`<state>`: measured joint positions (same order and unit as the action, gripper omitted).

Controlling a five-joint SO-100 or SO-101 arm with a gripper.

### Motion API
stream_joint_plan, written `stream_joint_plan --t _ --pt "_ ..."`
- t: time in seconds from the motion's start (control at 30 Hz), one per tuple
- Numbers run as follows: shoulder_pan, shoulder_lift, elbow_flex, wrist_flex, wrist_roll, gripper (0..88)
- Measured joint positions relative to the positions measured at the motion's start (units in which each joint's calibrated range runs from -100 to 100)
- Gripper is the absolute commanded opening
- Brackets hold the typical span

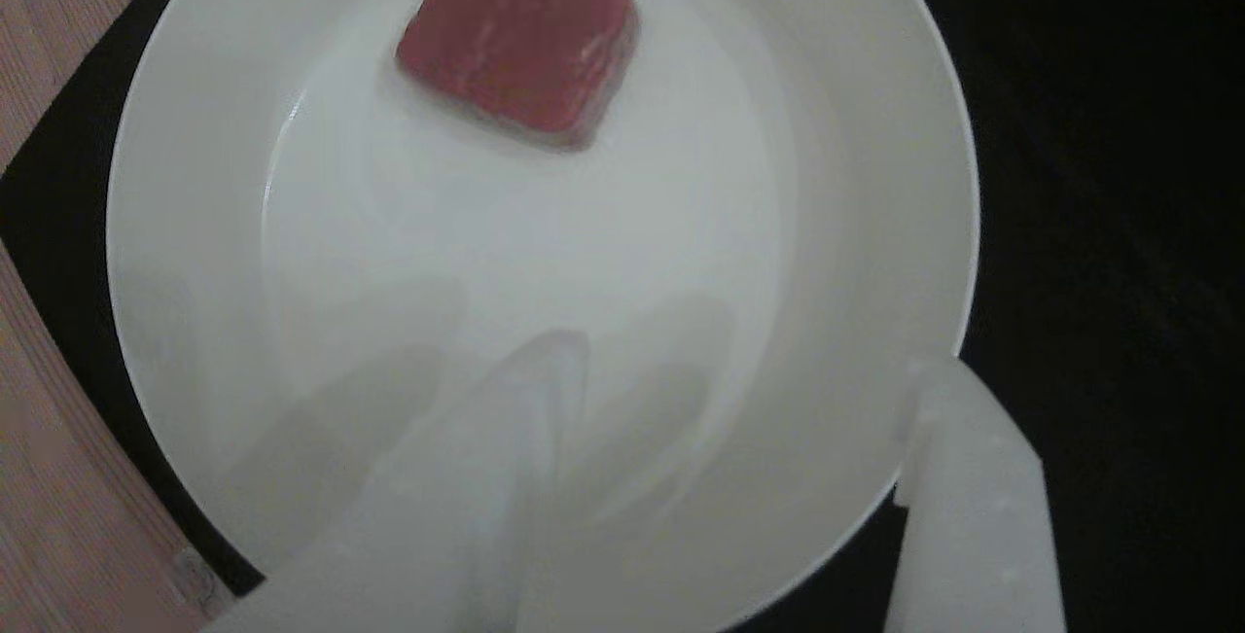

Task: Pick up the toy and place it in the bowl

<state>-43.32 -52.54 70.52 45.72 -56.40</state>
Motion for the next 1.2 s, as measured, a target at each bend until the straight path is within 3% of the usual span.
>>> stream_joint_plan --t 0.03,0.27,0.33,0.37,0.5,0.53,0.7,0.9,1.0,1.2 --pt "0.0 -0.1 -0.1 -0.5 0.0 1.4" --pt "4.2 -0.3 -3.4 -4.6 1.8 2.6" --pt "7.4 -0.6 -4.3 -7.8 5.8 2.6" --pt "11.0 -1.7 -4.5 -10.1 10.1 2.6" --pt "17.7 -6.1 -4.7 -11.5 17.6 2.6" --pt "21.7 -8.9 -4.0 -12.1 22.4 2.6" --pt "33.6 -19.2 5.0 -12.2 35.0 2.6" --pt "38.9 -30.8 17.9 -11.7 43.1 2.6" --pt "40.8 -38.0 21.4 -5.2 48.2 2.6" --pt "42.4 -44.5 22.3 6.2 52.1 2.6"
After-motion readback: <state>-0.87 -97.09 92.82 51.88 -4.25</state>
